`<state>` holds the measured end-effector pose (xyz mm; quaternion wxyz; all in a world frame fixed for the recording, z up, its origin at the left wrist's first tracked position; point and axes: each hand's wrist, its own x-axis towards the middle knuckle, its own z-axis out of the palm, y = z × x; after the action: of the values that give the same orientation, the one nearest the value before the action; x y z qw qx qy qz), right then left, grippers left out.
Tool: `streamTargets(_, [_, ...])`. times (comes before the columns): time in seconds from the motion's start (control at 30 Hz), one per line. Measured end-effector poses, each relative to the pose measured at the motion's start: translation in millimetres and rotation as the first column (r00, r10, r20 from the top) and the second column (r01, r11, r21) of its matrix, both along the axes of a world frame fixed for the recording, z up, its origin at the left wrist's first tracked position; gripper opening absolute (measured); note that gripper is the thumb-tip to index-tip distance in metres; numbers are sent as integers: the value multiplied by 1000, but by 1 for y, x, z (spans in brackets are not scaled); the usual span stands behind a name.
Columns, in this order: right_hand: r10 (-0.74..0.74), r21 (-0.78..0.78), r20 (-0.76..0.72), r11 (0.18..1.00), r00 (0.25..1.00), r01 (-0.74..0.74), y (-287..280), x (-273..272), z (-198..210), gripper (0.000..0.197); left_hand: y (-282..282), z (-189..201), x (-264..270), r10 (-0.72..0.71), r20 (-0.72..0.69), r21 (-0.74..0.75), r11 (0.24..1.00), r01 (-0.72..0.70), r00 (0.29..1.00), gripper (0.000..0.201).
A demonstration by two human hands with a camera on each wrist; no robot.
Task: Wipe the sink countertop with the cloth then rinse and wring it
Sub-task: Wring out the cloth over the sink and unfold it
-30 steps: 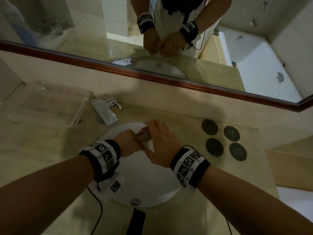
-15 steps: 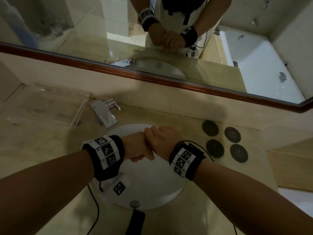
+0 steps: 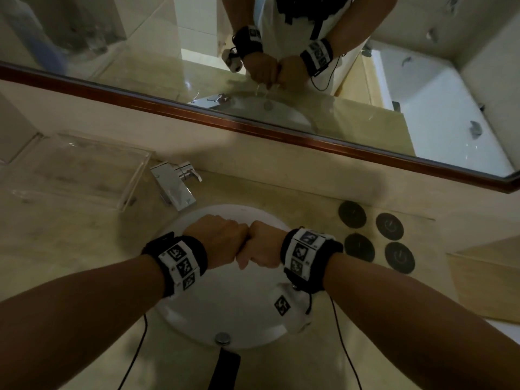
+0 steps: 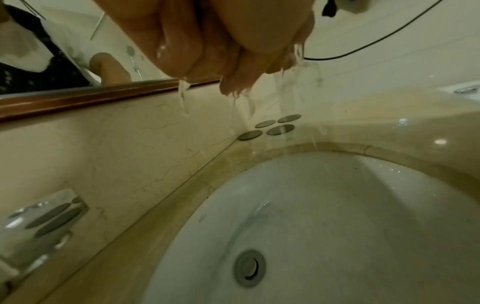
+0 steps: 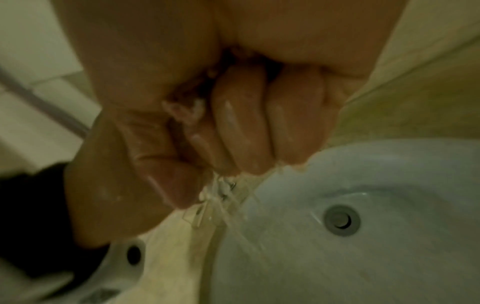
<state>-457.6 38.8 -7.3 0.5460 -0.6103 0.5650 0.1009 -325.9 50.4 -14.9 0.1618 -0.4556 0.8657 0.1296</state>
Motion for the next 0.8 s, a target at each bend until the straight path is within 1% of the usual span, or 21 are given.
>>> streamTargets(0.03, [6,4,5,1000,1000,-6,-1,-1,0,47,-1,1,0,-5,-15,-3,1000,5,1000,18])
streamTargets(0.07, [28,-24,0,999,1000,-28,-2,-3,-1,42,-1,2,1,6,-42,-6,1000,-6,999,19])
streamTargets(0.17, [96,-156,-58,982,994,-104,-9,-9,-2,26,1,0,4,38,-166,-34,998,-44,985,29])
streamTargets(0.23, [125,-201,-86,970,988,-140,-14,-15,0,13,3,-4,4,-15,-219,-56,998,2,976,34])
streamTargets(0.27, [135,-213,-90,965,987,-151,-15,-19,1,11,3,-5,5,-44,-231,-53,998,32,972,36])
streamTargets(0.3, [134,-227,-97,962,986,-153,-16,-23,2,18,2,-4,5,-60,-238,-36,998,53,969,37])
streamTargets(0.37, [86,-283,-117,952,989,-116,-14,-33,1,44,-3,-1,6,-34,-268,28,999,43,963,32])
streamTargets(0.4, [39,-326,-105,943,994,-71,-12,-38,-1,55,-5,0,7,15,-306,74,997,8,952,28])
streamTargets(0.43, [-7,-385,-76,923,997,-23,-10,-43,-1,63,-6,1,7,90,-368,126,991,-47,926,26])
streamTargets(0.47, [-42,-474,-49,880,998,14,-8,-48,-3,68,-7,0,7,180,-433,177,978,-113,883,27])
streamTargets(0.5, [-62,-597,-38,802,997,27,-4,-52,-4,71,-8,0,6,276,-493,235,955,-179,825,29])
streamTargets(0.53, [-57,-731,-46,683,997,5,1,-56,-6,73,-9,0,3,382,-534,323,917,-236,754,33])
streamTargets(0.57, [-21,-845,-71,533,997,-49,5,-57,-6,71,-9,0,0,500,-557,451,853,-264,663,37])
streamTargets(0.6, [38,-922,-112,370,993,-118,10,-57,-7,66,-10,0,-3,623,-554,604,757,-249,551,39])
streamTargets(0.63, [105,-954,-176,228,979,-196,14,-56,-8,62,-10,2,-6,731,-513,740,643,-200,450,40])
streamTargets(0.67, [160,-951,-264,122,951,-285,18,-56,-11,62,-10,5,-8,804,-448,833,534,-143,391,38])
streamTargets(0.7, [196,-932,-342,53,919,-358,20,-55,-14,65,-10,9,-9,846,-387,890,446,-91,366,37])
streamTargets(0.73, [219,-919,-380,21,899,-393,20,-55,-16,68,-10,12,-10,875,-333,928,370,-39,352,36])
streamTargets(0.77, [235,-924,-370,5,899,-382,19,-55,-17,68,-9,15,-11,897,-288,953,303,10,336,36])
streamTargets(0.8, [238,-941,-332,-17,913,-338,18,-54,-18,61,-9,17,-11,914,-248,968,244,54,320,36])
